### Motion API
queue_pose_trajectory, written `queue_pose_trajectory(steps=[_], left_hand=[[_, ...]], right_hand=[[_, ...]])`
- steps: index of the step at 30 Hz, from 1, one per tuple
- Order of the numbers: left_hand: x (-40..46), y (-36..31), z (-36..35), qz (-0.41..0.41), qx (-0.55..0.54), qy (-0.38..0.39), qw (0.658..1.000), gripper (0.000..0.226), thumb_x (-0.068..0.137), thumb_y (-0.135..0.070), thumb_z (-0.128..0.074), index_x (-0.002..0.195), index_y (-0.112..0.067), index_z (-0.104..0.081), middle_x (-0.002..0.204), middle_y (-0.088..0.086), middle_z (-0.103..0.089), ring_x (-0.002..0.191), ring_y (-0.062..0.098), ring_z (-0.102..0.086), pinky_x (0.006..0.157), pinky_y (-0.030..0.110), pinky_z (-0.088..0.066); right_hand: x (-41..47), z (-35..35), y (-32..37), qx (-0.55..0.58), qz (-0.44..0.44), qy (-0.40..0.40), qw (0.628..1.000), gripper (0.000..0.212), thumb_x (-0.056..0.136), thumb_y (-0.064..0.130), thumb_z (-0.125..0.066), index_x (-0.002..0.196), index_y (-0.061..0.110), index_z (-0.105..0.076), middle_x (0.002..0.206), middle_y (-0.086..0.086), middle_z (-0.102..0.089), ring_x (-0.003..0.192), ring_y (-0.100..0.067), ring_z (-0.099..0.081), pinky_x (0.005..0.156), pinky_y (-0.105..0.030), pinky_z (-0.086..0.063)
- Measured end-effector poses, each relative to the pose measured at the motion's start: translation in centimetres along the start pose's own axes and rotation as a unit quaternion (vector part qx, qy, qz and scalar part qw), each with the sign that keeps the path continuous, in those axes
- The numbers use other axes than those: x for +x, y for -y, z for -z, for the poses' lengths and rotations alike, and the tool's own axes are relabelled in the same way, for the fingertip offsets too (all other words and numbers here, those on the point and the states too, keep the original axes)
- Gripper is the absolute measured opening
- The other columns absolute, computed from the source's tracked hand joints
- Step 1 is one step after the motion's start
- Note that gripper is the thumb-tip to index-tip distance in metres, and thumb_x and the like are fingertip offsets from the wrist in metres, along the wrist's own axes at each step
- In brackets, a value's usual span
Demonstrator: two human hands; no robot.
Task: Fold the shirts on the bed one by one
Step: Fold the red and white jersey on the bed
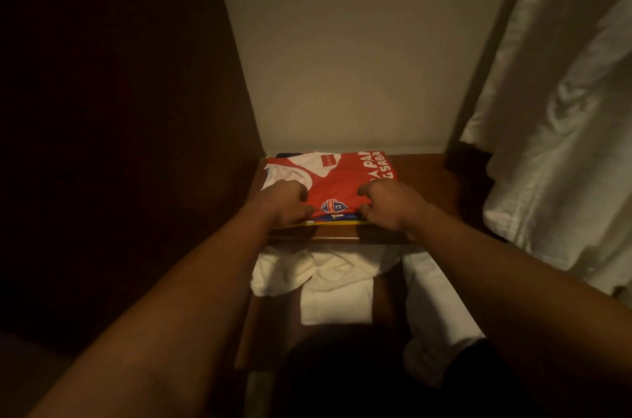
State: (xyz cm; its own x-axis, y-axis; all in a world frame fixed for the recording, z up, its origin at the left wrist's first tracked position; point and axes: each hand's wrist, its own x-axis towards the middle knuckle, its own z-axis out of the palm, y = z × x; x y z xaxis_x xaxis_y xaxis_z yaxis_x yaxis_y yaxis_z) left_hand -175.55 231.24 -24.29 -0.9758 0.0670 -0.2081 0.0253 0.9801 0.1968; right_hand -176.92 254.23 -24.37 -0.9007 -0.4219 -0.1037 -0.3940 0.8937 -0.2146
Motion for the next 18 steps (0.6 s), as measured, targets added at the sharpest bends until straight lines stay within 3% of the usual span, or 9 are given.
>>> queue_pose_trajectory(steps=[5, 12, 18], left_hand=[[-5.8, -1.1, 6.2, 0.008, 0.000, 0.033, 0.999, 0.039, 0.094, -0.043, -0.064, 0.120, -0.014, -0.067, 0.117, 0.011, -0.066, 0.106, 0.026, -0.060, 0.086, 0.034, -0.050], [-13.5, -3.9, 17.7, -0.016, 0.010, 0.066, 0.998, 0.043, 0.095, -0.043, -0.062, 0.125, -0.013, -0.065, 0.134, 0.013, -0.061, 0.119, 0.030, -0.058, 0.097, 0.037, -0.050], [-22.1, -6.3, 27.3, -0.027, -0.027, 0.118, 0.992, 0.043, 0.099, -0.040, -0.060, 0.130, -0.011, -0.062, 0.134, 0.010, -0.060, 0.121, 0.027, -0.056, 0.087, 0.029, -0.043]], right_hand=[[-3.7, 6.1, 4.1, 0.043, -0.005, 0.064, 0.997, 0.039, 0.098, 0.030, -0.059, 0.133, 0.014, -0.061, 0.128, -0.012, -0.064, 0.113, -0.028, -0.060, 0.090, -0.031, -0.046], [-8.6, 16.9, 10.2, 0.076, -0.018, 0.098, 0.992, 0.032, 0.095, 0.031, -0.061, 0.122, 0.014, -0.067, 0.119, -0.009, -0.068, 0.103, -0.025, -0.061, 0.090, -0.032, -0.048], [-14.9, 25.9, 15.7, 0.057, -0.028, 0.134, 0.989, 0.033, 0.097, 0.032, -0.060, 0.123, 0.013, -0.066, 0.119, -0.007, -0.067, 0.102, -0.023, -0.062, 0.090, -0.034, -0.054]])
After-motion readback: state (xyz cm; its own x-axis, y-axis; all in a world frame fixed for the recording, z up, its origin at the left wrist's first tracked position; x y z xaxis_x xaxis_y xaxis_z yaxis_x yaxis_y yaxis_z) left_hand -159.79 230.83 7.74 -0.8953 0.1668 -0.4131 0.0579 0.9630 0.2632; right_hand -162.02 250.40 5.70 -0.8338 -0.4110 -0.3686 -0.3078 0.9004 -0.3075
